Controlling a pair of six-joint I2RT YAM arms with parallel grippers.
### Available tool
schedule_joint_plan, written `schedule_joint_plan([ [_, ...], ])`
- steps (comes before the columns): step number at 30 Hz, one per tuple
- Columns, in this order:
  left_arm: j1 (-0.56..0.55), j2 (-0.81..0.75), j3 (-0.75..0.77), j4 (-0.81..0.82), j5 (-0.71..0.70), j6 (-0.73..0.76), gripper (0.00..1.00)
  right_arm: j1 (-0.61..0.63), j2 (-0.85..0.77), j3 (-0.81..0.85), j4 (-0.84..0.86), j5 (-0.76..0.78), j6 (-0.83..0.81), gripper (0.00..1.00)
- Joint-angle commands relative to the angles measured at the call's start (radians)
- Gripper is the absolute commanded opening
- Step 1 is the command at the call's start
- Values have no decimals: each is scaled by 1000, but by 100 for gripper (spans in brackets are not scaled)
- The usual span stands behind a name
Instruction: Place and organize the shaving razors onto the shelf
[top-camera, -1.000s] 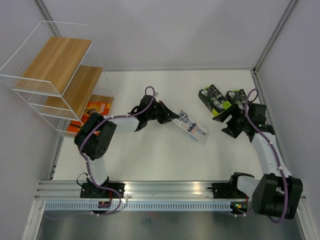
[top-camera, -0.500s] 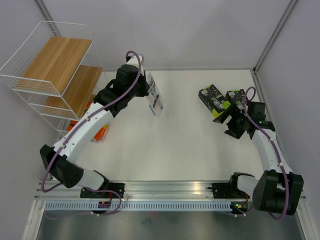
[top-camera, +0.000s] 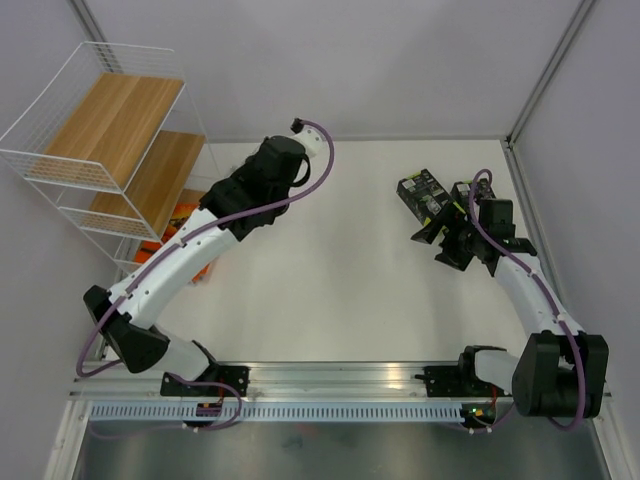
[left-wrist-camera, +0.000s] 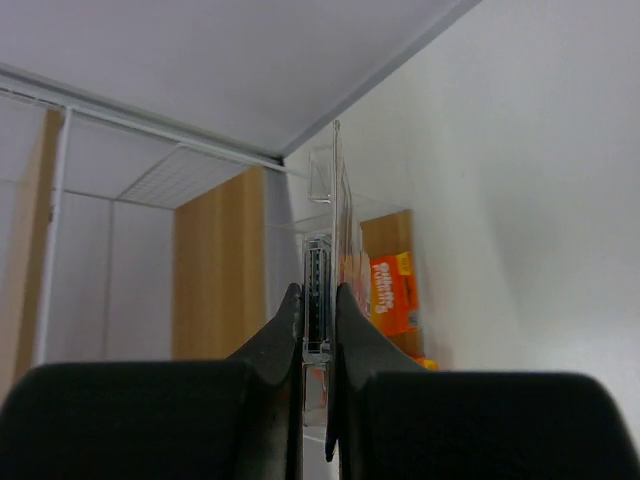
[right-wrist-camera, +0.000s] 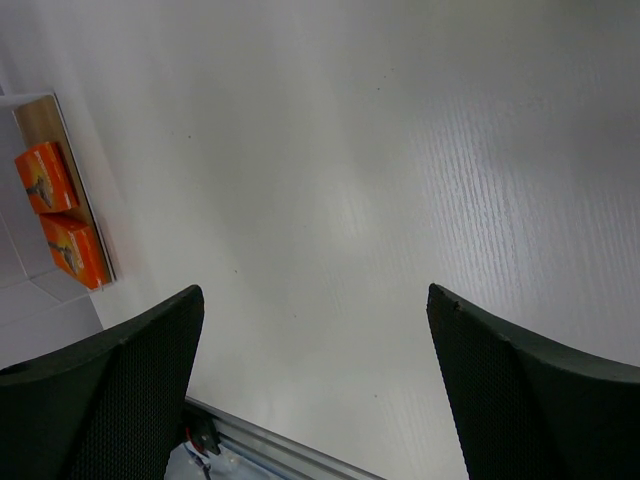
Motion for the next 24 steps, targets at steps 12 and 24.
schedule_joint_plan([
  [12,3,-15,-80,427,-237,697,2,21,63,-26,112,-14,37,98],
  [24,232,-75,-269,446,-162,720,2,32,140,-9,150,-47,30,98],
])
